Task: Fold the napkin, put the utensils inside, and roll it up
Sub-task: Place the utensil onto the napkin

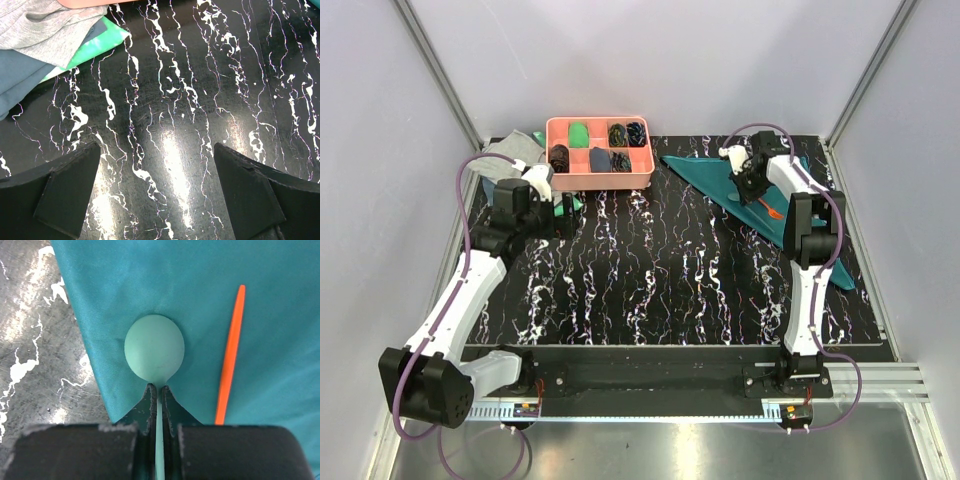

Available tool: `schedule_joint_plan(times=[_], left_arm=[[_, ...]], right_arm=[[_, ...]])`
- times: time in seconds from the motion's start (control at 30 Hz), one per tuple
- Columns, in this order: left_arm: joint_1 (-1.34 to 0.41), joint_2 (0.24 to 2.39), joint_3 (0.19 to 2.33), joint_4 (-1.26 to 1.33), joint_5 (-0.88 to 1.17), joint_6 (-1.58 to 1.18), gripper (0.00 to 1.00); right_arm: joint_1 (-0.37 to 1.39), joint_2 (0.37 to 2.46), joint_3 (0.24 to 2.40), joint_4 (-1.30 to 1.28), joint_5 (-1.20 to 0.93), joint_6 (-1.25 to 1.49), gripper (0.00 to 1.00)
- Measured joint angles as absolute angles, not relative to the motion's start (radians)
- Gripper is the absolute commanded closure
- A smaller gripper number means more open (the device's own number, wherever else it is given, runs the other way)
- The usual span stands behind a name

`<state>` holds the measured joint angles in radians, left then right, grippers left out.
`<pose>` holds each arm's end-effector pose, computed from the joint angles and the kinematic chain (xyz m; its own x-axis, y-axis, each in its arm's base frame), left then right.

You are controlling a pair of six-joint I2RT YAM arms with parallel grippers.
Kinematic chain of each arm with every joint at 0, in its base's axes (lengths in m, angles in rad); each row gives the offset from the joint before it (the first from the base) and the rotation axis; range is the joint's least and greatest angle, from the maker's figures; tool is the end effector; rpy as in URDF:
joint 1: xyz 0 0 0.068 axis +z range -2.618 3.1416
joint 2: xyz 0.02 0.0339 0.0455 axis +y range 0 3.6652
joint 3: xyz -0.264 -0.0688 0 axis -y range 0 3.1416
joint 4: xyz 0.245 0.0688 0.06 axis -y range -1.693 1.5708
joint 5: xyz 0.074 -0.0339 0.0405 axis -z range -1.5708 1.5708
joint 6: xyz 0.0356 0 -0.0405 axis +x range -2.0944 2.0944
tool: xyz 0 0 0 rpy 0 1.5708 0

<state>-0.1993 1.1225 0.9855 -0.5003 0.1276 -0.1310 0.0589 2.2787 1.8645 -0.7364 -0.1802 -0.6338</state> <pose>0.2386 -0.0528 0.3123 -0.6170 -0.0076 -0.7869 0.2179 0.9592 -0.1801 0.4834 0.0349 0.1709 -0.6569 -0.6224 -0.4256 -0.6452 0.7561 -0.1097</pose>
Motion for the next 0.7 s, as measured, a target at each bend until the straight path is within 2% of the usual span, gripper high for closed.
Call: schedule_joint_plan(times=[0.33,0.4,0.5,0.53,0.7], left_arm=[[-0.199,1.123,0.986,-0.500,0.128,-0.131,0.01],[-0.199,1.124,0.986,-0.500,0.128,-0.131,0.01],[-0.199,1.124,0.986,-0.500,0.128,-0.131,0.01],[-0.199,1.124,0.986,-0.500,0.128,-0.131,0.01],[-0.199,1.124,0.986,-0.500,0.128,-0.131,0.01]], right_arm=[[0.059,2.304,1.897,-0.739,-0.173,-0.648,0.97],[0.059,2.318,1.906,-0.739,-0.173,-0.648,0.93],[0.059,2.326,1.921,-0.739,-0.173,-0.648,0.73],[0.059,2.326,1.925,-0.739,-0.172,-0.645,0.70],[0.059,2.327,1.934,-0.738,-0.159,-0.633,0.67]])
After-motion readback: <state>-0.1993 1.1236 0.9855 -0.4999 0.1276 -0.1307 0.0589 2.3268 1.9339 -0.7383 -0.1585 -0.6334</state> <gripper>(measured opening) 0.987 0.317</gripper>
